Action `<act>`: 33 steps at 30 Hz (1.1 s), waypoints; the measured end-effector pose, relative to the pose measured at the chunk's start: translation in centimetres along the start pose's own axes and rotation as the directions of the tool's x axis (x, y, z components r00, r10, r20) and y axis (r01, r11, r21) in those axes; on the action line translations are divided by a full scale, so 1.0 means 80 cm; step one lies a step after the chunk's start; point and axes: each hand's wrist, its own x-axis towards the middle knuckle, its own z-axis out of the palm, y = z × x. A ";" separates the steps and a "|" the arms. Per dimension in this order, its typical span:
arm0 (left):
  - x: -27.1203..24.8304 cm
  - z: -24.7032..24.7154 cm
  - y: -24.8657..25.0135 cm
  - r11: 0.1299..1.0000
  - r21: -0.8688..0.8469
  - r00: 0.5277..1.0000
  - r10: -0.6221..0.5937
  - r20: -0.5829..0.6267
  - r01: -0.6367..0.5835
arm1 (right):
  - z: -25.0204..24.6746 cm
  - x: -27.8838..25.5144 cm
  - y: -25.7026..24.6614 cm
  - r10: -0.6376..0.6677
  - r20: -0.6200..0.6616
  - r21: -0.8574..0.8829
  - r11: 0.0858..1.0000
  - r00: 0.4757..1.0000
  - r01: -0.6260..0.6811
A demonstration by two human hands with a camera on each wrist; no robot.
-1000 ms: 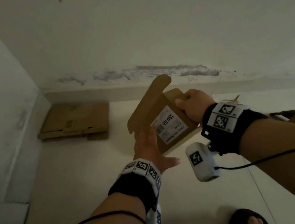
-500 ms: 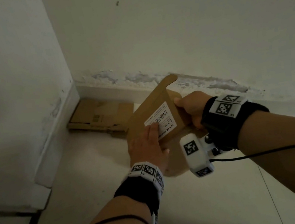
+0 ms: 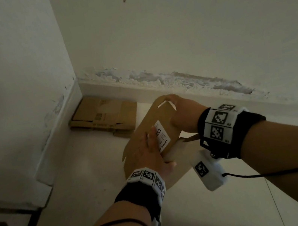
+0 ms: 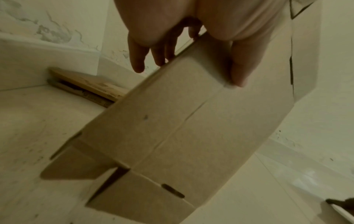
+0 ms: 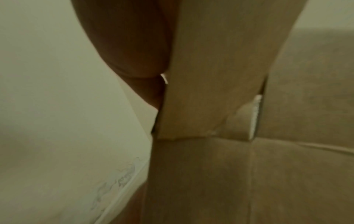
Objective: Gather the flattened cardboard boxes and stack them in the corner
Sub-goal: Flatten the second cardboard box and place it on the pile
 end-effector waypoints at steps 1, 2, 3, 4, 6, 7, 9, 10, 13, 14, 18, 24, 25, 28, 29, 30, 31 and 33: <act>0.003 0.002 -0.002 0.999 -0.048 1.000 -0.013 -0.003 0.013 | -0.002 -0.002 0.000 -0.007 0.027 -0.021 1.000 1.000 0.008; 0.004 0.002 -0.004 0.996 -0.090 1.000 -0.017 -0.011 0.016 | -0.003 -0.006 -0.002 0.002 0.046 -0.021 1.000 0.999 -0.001; 0.004 0.001 -0.003 0.995 -0.099 1.000 -0.014 -0.017 0.013 | -0.004 -0.008 -0.002 0.006 0.049 -0.042 0.999 0.999 -0.004; 0.004 0.000 -0.001 0.997 -0.074 1.000 -0.010 -0.023 0.008 | -0.005 -0.010 -0.004 -0.002 0.037 -0.090 0.996 0.999 0.005; 0.002 -0.002 0.004 0.999 -0.023 0.999 -0.024 -0.037 0.023 | -0.007 -0.011 -0.010 -0.052 -0.045 -0.209 0.977 0.998 0.041; 0.002 -0.003 0.005 0.997 -0.039 0.997 -0.061 -0.050 0.059 | -0.010 -0.011 -0.014 -0.085 -0.107 -0.225 0.973 0.991 0.060; 0.004 -0.004 0.000 0.978 -0.141 0.984 -0.166 -0.059 0.156 | -0.016 -0.011 -0.020 -0.150 -0.211 -0.162 0.980 0.966 0.116; 0.006 -0.006 -0.004 0.957 -0.209 0.974 -0.219 -0.063 0.202 | -0.019 -0.010 -0.022 -0.167 -0.253 -0.104 0.984 0.953 0.145; 0.011 -0.012 -0.018 0.847 -0.463 0.936 -0.340 -0.094 0.261 | -0.019 0.002 -0.011 -0.117 -0.341 0.091 0.983 0.933 0.157; 0.011 -0.017 -0.019 0.805 -0.531 0.921 -0.374 -0.109 0.264 | -0.015 0.008 -0.002 -0.067 -0.346 0.149 0.981 0.936 0.125; 0.022 -0.036 -0.020 0.617 -0.736 0.871 -0.485 -0.076 0.279 | 0.024 0.030 0.043 0.221 -0.253 0.353 0.928 0.942 -0.123; 0.047 -0.045 -0.044 0.378 -0.889 0.800 -0.600 -0.024 0.257 | 0.107 0.044 0.088 0.484 0.045 0.483 0.755 0.874 -0.443; 0.050 -0.046 -0.047 0.322 -0.917 0.787 -0.617 -0.016 0.234 | 0.120 0.048 0.091 0.478 0.137 0.529 0.706 0.868 -0.472; 0.056 -0.049 -0.057 0.184 -0.971 0.791 -0.611 0.011 0.156 | 0.148 0.050 0.089 0.380 0.371 0.732 0.442 0.847 -0.519; 0.060 -0.048 -0.062 0.150 -0.979 0.789 -0.615 0.018 0.139 | 0.155 0.053 0.087 0.364 0.368 0.783 0.374 0.855 -0.497; 0.062 -0.049 -0.064 0.101 -0.989 0.790 -0.613 0.024 0.109 | 0.159 0.056 0.085 0.356 0.339 0.820 0.341 0.871 -0.459; 0.062 -0.050 -0.066 0.040 -0.996 0.795 -0.606 0.037 0.077 | 0.161 0.061 0.081 0.346 0.311 0.841 0.333 0.885 -0.426; 0.065 -0.049 -0.073 -0.009 -0.997 0.813 -0.579 0.063 0.071 | 0.159 0.074 0.071 0.315 0.264 0.864 0.343 0.912 -0.369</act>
